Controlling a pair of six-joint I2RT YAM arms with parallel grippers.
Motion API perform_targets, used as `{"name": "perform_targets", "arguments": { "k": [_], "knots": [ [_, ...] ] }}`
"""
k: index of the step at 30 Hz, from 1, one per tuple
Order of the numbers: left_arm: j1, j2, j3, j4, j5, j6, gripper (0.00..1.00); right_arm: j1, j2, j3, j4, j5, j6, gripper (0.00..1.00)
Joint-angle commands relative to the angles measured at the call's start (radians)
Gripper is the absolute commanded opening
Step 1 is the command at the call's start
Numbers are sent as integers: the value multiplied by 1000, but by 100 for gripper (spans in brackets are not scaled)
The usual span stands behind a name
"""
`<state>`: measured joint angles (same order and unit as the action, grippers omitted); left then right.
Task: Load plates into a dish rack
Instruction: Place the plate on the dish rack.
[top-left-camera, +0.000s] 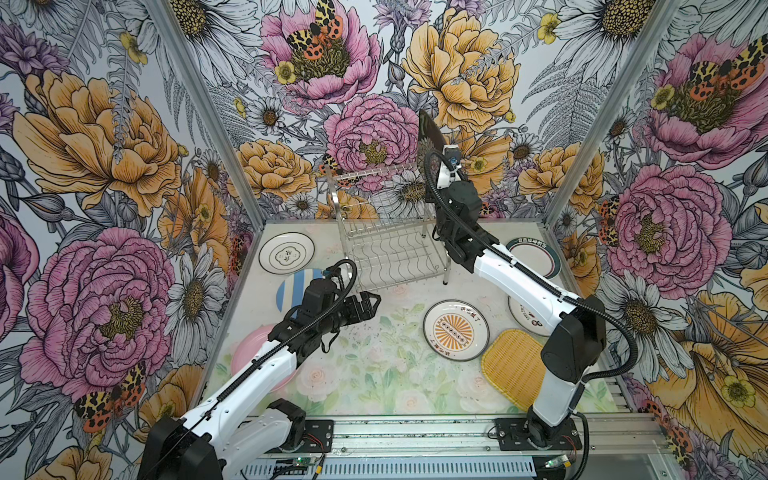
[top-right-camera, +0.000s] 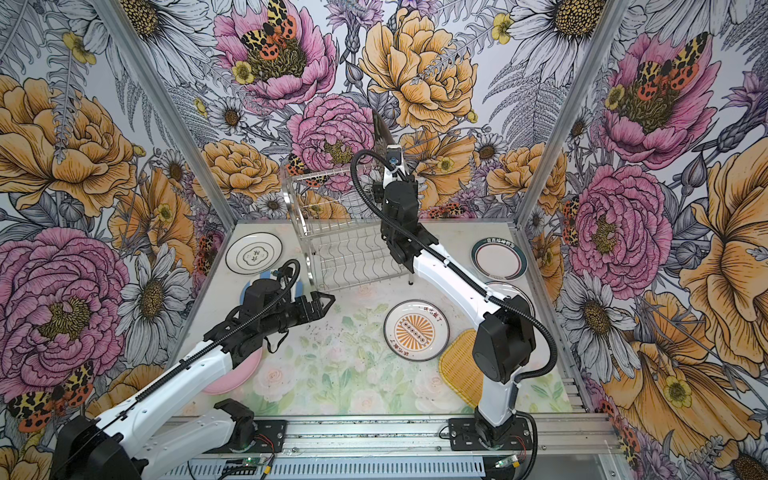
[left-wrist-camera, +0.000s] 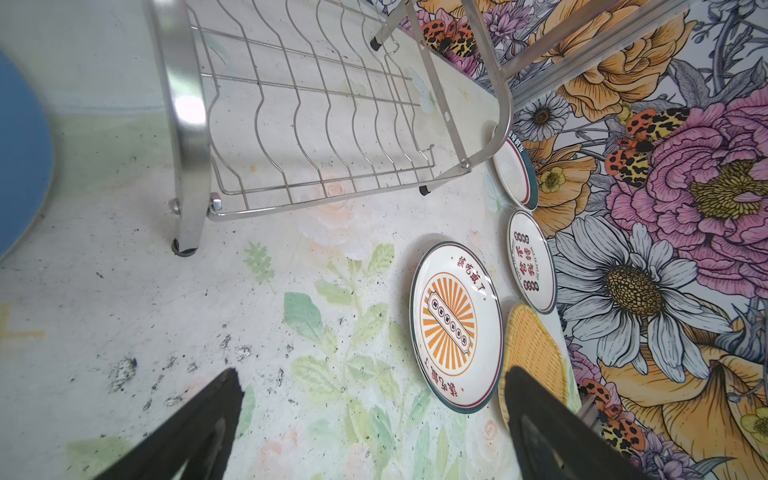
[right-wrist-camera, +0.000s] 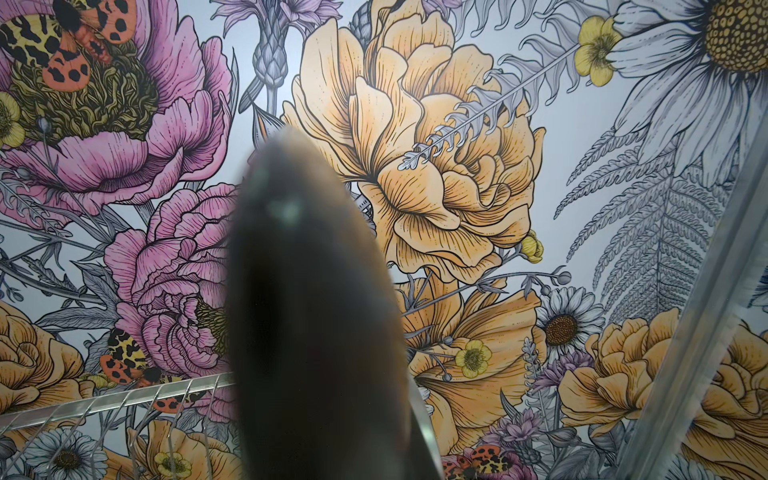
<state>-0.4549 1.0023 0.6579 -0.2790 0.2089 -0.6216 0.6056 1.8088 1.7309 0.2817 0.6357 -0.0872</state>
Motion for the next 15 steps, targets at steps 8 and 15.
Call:
{"name": "perform_targets", "arguments": {
  "k": [8,15],
  "knots": [
    [10,-10,-18,26,-18,0,99,6,-12,11,146,18,40,0],
    [8,-7,-20,27,-14,0,99,2,-9,-9,115,17,77,0]
  ]
}}
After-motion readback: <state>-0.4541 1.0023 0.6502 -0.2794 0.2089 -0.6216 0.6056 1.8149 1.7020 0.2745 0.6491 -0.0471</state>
